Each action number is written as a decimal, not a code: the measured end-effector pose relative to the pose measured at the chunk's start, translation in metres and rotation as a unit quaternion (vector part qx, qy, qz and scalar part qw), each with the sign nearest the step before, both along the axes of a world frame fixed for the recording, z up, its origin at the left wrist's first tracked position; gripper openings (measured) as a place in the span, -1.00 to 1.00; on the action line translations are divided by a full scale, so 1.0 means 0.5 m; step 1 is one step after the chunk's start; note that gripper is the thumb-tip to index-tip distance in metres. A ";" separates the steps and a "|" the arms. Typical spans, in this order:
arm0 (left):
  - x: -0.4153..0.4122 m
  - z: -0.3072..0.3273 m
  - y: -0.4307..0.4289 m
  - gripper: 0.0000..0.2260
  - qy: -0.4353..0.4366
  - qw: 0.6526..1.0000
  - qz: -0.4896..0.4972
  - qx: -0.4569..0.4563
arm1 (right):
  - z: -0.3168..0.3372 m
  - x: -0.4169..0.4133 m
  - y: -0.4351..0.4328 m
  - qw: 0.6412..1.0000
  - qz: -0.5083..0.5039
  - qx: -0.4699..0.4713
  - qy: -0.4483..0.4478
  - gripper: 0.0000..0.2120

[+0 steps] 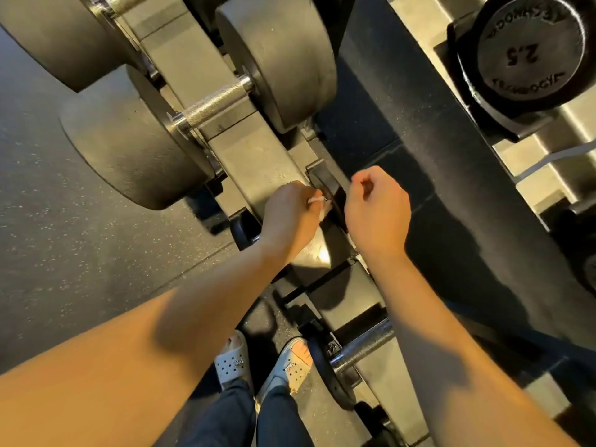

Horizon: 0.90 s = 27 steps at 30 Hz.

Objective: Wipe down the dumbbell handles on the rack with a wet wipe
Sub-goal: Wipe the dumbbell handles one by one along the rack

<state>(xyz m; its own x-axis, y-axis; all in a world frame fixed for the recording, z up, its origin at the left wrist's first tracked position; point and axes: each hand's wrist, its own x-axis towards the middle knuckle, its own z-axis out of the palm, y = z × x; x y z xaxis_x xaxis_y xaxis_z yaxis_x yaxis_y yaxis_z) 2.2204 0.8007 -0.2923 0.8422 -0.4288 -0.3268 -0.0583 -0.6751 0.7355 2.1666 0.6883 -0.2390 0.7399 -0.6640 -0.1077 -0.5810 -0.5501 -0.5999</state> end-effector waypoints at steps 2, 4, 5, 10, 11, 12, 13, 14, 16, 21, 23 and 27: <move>-0.003 -0.001 -0.013 -0.85 -0.011 1.000 0.022 -0.019 | -0.036 0.036 -0.016 0.998 0.023 0.057 0.024 -0.80; 0.005 -0.010 -0.024 -0.86 0.012 0.999 0.046 -0.028 | -0.076 0.061 -0.010 0.994 0.021 0.109 0.020 -0.68; 0.015 -0.018 -0.028 -0.87 0.041 0.997 0.056 -0.025 | -0.088 0.066 -0.006 0.994 0.012 0.106 0.013 -0.65; 0.086 -0.036 -0.034 -0.88 0.259 0.962 0.084 0.013 | -0.105 0.054 -0.002 0.996 0.003 0.090 -0.017 -0.70; 0.085 -0.034 -0.026 -0.89 0.256 0.965 0.063 0.009 | -0.104 0.055 -0.003 0.996 0.005 0.090 -0.016 -0.71; 0.077 -0.032 -0.016 -0.92 0.240 0.970 0.039 -0.015 | -0.103 0.056 -0.003 0.996 0.008 0.089 -0.010 -0.72; 0.063 -0.032 -0.005 -0.93 0.205 0.978 0.012 -0.043 | -0.102 0.060 -0.002 0.996 0.009 0.090 -0.003 -0.72; 0.041 -0.031 0.003 -0.93 0.165 0.985 -0.014 -0.055 | -0.101 0.063 -0.001 0.996 0.007 0.092 0.000 -0.72; 0.000 -0.031 0.001 -0.89 0.079 0.996 -0.040 -0.024 | -0.098 0.065 -0.002 0.995 -0.002 0.102 0.000 -0.72; 0.062 -0.047 -0.039 -0.81 0.196 0.980 0.023 -0.020 | -0.095 0.063 -0.003 0.995 0.004 0.104 0.003 -0.73; 0.105 -0.050 -0.027 -0.84 0.336 0.941 -0.029 -0.019 | -0.097 0.062 -0.004 0.995 0.008 0.097 0.003 -0.72; 0.103 -0.039 -0.004 -0.81 0.337 0.941 -0.011 -0.017 | -0.102 0.063 -0.002 0.996 0.003 0.088 0.002 -0.72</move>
<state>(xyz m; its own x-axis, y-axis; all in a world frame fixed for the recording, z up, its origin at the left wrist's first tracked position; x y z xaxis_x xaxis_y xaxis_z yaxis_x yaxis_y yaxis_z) 2.2721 0.7985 -0.3118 0.4392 -0.4639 -0.7694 0.4148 -0.6549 0.6317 2.1979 0.6875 -0.2900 0.7430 -0.6300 -0.2260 -0.5810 -0.4395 -0.6850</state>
